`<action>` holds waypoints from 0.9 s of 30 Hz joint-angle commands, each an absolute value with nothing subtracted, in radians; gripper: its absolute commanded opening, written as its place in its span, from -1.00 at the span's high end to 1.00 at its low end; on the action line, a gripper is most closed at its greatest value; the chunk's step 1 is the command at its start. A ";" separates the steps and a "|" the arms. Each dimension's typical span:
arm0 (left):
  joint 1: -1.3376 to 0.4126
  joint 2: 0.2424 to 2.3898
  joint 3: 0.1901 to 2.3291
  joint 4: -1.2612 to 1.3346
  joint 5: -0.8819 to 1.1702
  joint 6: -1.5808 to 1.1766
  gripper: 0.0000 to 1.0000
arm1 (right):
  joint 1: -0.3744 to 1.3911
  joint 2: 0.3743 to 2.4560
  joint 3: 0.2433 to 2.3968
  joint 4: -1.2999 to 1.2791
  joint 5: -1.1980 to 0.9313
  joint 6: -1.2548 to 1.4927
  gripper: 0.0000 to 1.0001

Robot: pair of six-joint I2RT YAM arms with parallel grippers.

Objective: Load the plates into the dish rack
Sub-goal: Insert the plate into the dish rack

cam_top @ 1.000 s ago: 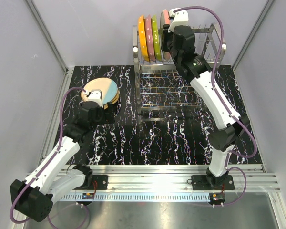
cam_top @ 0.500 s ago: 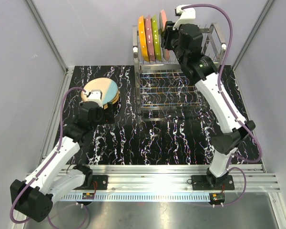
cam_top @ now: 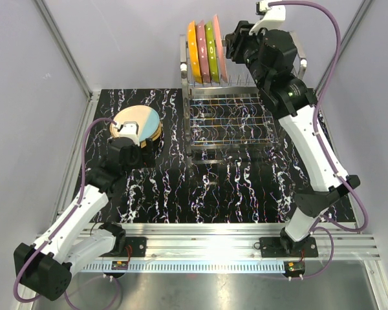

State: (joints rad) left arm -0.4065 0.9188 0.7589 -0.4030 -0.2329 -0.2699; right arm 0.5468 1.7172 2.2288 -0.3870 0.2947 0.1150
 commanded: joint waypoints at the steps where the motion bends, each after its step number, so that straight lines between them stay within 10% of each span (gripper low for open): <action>1: -0.405 0.907 0.775 -0.377 -0.245 -0.275 -0.98 | 0.541 1.668 2.240 -0.374 0.281 0.133 0.02; 18: -0.368 0.914 0.784 -0.394 -0.411 -0.357 -0.98 | 0.551 1.057 1.386 -0.132 0.005 0.046 -0.02; 27: -0.154 1.005 0.827 -0.400 -0.160 -0.521 -0.98 | 0.554 0.746 1.013 -0.248 -0.123 0.113 0.13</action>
State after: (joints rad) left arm -0.2108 0.9726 0.7700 -0.4274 -0.2642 -0.4236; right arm 0.5499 0.7727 1.0851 -0.2325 -0.0322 0.0822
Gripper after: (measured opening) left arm 0.987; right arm 0.451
